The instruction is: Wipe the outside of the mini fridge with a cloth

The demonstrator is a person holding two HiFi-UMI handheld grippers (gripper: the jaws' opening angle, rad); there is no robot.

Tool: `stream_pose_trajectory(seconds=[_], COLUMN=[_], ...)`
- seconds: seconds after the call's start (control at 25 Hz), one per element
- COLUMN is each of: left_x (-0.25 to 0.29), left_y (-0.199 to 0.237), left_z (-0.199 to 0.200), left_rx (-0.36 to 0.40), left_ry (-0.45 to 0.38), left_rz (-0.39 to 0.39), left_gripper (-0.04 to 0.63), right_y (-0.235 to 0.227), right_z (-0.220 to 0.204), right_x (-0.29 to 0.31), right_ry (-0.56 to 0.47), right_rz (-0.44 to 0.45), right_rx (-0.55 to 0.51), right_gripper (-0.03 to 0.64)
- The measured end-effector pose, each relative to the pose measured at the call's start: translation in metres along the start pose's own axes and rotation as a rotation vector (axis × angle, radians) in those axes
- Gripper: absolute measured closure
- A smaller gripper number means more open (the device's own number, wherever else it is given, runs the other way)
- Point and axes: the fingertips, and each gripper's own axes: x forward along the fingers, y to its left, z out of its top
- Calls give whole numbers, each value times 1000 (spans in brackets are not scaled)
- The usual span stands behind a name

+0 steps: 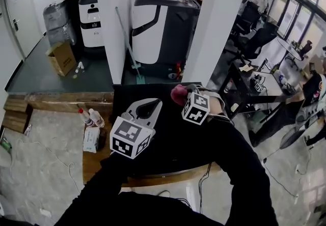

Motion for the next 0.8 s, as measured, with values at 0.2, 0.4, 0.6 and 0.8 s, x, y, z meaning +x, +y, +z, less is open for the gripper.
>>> stream_pose_trajectory(seconds=[0.2,0.4,0.6,0.8], left_x=[10,8,-13,-57], left_y=[-16,-27,-32,-20], left_z=[-1,-1,3,18], left_rx=[12,13,33,57], left_ry=[6,0,-12,-52], left_rz=[22,55,100,131], left_gripper=[591,591,591,591], right_y=[-16,-21,-22,-25], right_z=[-52,-78,-91,-59], right_x=[-8,-12,-15,-47], right_ry=[30,52,94,18], right_rz=[-18,-27,-60,-142], right_rx=[34,40,29,51], right_gripper=[569,569,568,568])
